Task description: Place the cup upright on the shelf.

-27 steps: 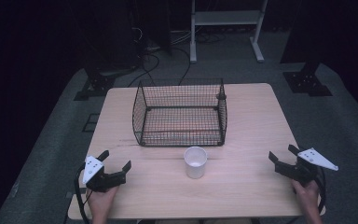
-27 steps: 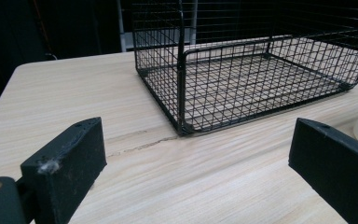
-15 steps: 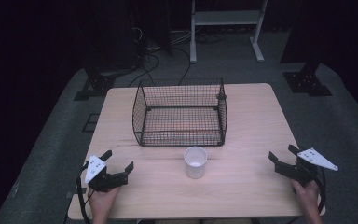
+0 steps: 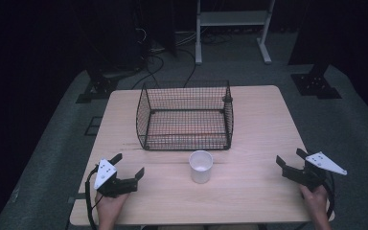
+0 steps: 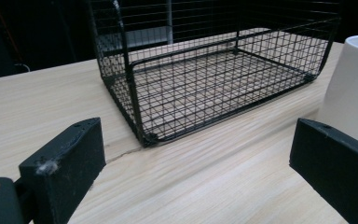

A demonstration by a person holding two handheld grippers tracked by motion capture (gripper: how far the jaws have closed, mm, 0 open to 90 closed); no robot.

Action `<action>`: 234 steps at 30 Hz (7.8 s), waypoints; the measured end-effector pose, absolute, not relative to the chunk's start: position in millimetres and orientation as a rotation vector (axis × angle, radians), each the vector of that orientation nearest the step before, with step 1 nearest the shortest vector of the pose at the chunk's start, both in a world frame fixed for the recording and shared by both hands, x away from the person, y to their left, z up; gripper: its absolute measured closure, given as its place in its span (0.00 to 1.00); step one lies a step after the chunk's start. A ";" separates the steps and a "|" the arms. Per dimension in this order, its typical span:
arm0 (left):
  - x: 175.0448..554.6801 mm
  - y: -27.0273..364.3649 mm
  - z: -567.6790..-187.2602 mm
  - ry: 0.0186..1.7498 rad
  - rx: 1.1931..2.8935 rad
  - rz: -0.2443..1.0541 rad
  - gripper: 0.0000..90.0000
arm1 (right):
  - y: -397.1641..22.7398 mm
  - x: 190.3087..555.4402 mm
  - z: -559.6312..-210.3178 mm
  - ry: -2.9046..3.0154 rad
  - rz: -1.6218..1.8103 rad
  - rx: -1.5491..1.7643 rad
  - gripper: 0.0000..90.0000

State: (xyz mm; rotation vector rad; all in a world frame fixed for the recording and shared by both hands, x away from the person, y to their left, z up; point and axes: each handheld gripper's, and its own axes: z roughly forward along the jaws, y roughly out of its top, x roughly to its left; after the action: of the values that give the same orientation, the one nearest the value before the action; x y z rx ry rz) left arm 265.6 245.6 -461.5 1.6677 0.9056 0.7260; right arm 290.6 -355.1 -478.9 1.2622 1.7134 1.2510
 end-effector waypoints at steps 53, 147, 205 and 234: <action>258.6 192.8 -451.1 0.714 1.742 0.637 0.03 | -354.8 290.8 -478.9 1.718 1.247 1.259 0.14; 300.5 66.5 -462.4 0.584 2.004 0.439 0.04 | -354.6 291.2 -478.9 1.723 1.258 1.256 0.14; 313.1 78.9 -413.3 0.480 1.976 0.363 0.24 | -355.5 291.4 -478.9 1.718 1.264 1.265 0.14; 329.7 82.5 -364.2 0.394 2.000 0.342 0.24 | -356.0 291.6 -478.8 1.716 1.263 1.272 0.14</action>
State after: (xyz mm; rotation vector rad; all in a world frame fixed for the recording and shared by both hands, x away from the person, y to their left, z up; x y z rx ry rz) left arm 329.7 82.5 -364.2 2.0001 0.3937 0.3424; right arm 291.6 -356.0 -478.8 1.2716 1.7161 1.2632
